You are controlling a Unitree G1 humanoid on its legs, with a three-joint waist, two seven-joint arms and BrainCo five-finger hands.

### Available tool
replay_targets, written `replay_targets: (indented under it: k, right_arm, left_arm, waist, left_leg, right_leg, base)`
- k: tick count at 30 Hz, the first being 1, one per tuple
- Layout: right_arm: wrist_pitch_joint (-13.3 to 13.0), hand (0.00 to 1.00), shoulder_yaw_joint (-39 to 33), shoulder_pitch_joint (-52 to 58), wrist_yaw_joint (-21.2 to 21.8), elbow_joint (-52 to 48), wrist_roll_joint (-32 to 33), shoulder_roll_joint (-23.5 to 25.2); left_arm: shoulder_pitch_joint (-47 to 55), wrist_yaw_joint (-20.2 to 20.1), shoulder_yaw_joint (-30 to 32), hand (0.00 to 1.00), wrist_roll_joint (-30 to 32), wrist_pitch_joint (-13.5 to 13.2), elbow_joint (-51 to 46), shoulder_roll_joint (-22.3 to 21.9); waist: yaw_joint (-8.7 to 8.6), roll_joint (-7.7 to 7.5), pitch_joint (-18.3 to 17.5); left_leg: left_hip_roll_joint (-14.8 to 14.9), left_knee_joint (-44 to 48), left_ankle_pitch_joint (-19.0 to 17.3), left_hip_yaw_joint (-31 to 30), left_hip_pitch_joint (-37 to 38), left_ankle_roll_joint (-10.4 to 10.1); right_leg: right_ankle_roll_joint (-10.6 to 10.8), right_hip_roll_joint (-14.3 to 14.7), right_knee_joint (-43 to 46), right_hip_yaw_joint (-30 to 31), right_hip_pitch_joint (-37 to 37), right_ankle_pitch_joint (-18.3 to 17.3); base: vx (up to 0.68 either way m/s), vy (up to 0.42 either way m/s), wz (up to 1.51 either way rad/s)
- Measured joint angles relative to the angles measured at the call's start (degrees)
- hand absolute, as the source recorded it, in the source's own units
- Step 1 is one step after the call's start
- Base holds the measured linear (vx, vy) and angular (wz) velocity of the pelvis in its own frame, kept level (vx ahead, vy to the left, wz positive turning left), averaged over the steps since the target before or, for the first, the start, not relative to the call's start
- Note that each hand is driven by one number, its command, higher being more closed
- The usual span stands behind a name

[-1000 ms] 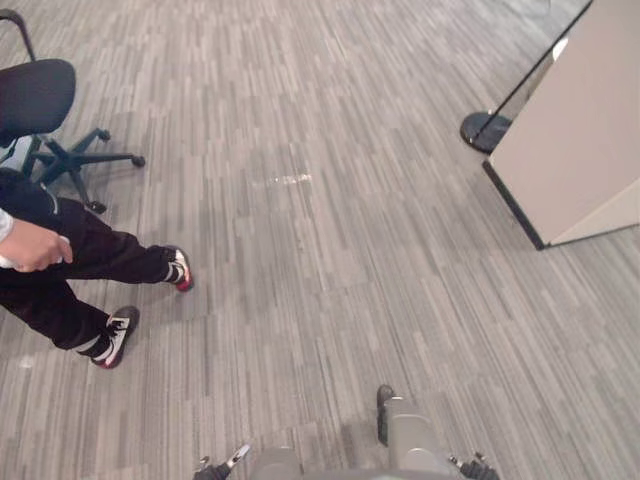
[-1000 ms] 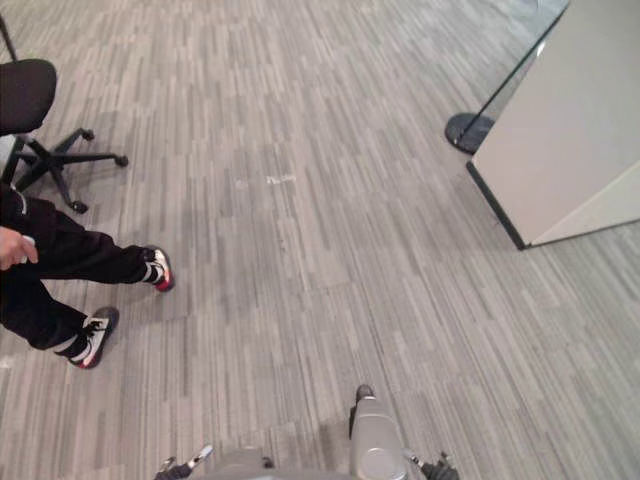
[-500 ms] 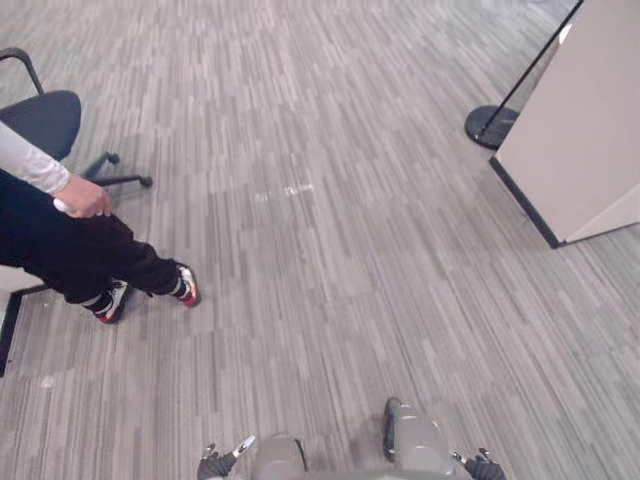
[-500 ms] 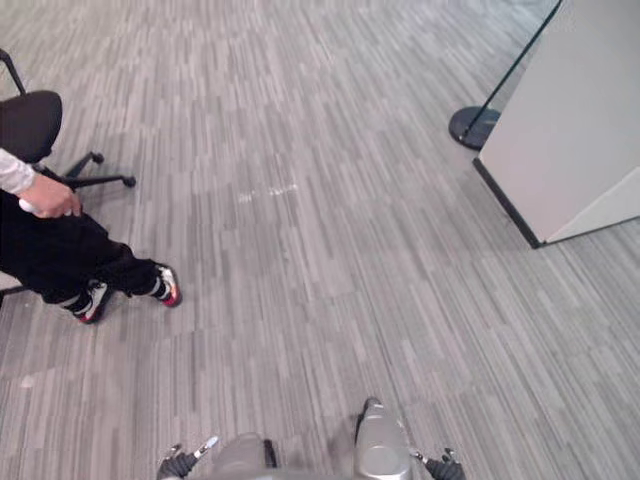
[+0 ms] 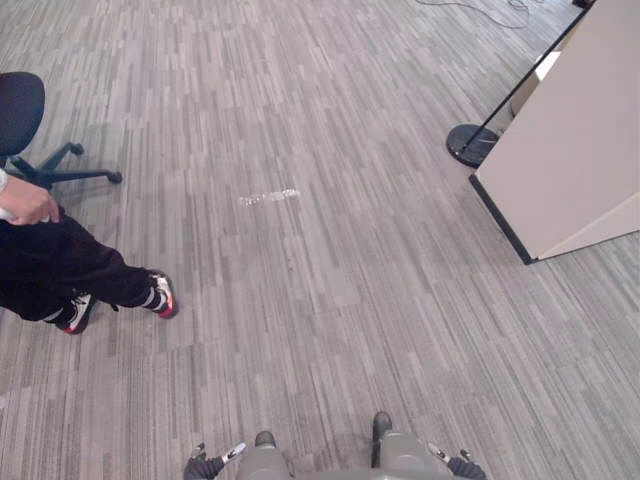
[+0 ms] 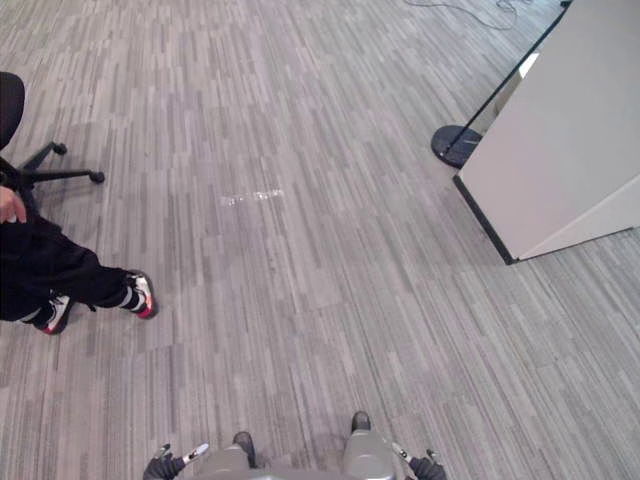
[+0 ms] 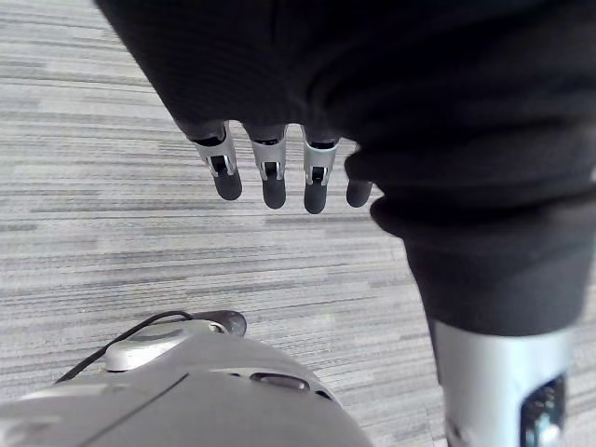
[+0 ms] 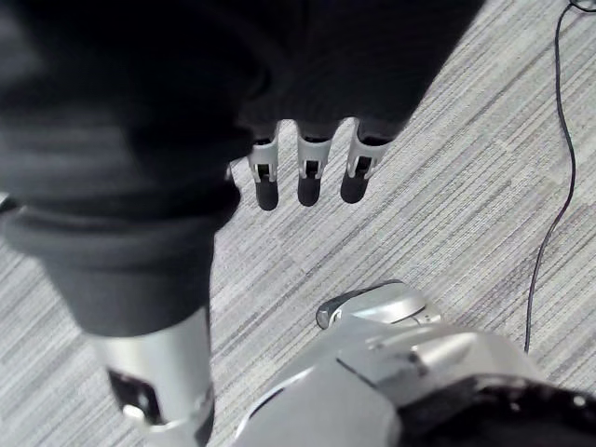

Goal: Organize washtable

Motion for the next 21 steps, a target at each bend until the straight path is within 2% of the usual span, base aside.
replay_targets:
  k: [2, 3, 13, 15, 21]
  right_arm:
    - [0.19, 0.0, 0.11, -0.41, -0.06, 0.76, -0.61, -0.43]
    - [0.55, 0.0, 1.32, -0.52, -0.27, 2.93, -2.3, -2.42]
    - [0.49, 0.0, 2.77, -0.79, -1.25, 2.97, -3.51, -3.18]
    - [0.5, 0.0, 3.88, -0.8, -1.41, 3.33, -5.12, -4.26]
    - [0.23, 0.0, 7.81, -1.97, -2.22, 3.5, -7.44, -4.96]
  left_arm:
    - [-0.52, 0.02, -0.21, 0.0, 0.18, 0.1, 0.32, 0.0]
    - [-1.18, 0.09, -3.75, 0.0, 0.16, 0.21, 2.4, 0.6]
    - [-1.18, 0.23, -3.54, 0.0, 0.2, 0.16, 2.32, 0.22]
    - [-1.21, 0.51, -3.41, 0.0, 0.27, 0.04, 2.28, -0.25]
    - [-1.18, 1.38, -3.43, 0.0, 0.98, -0.18, 2.27, -0.27]
  waist:
    - [-0.06, 0.01, -0.02]
    - [-0.17, 1.94, -0.53]
    - [0.44, 2.25, -1.06]
    - [1.72, 2.54, -1.58]
    - [2.42, 2.23, -1.87]
  left_leg:
    - [0.05, -0.11, 0.01, 0.0, 0.02, 0.01]
    - [-0.2, -2.94, 0.83, -0.42, 1.51, 1.28]
    - [-0.16, -3.15, 0.86, -1.84, 0.51, 1.26]
    - [-0.24, -4.02, 1.06, -1.61, 0.78, 1.39]
    - [-0.44, -5.94, 1.84, -1.39, 1.98, 1.61]
  right_leg:
    - [0.11, 0.09, -0.11, 0.03, -0.1, 0.08]
    - [0.39, 0.7, -1.49, 1.34, -0.38, 2.15]
    - [0.52, 0.78, -3.58, -0.32, 0.12, 2.95]
    - [0.77, 0.87, -7.06, -0.88, 1.87, 4.78]
    - [0.93, 0.99, -12.97, -3.91, 5.17, 8.77]
  base:
    - [0.02, 0.007, -0.06]
    - [0.0, 0.0, 0.0]
    - [0.0, 0.001, 0.06]
    - [0.06, 0.02, -0.02]
    - [0.02, 0.006, 0.03]
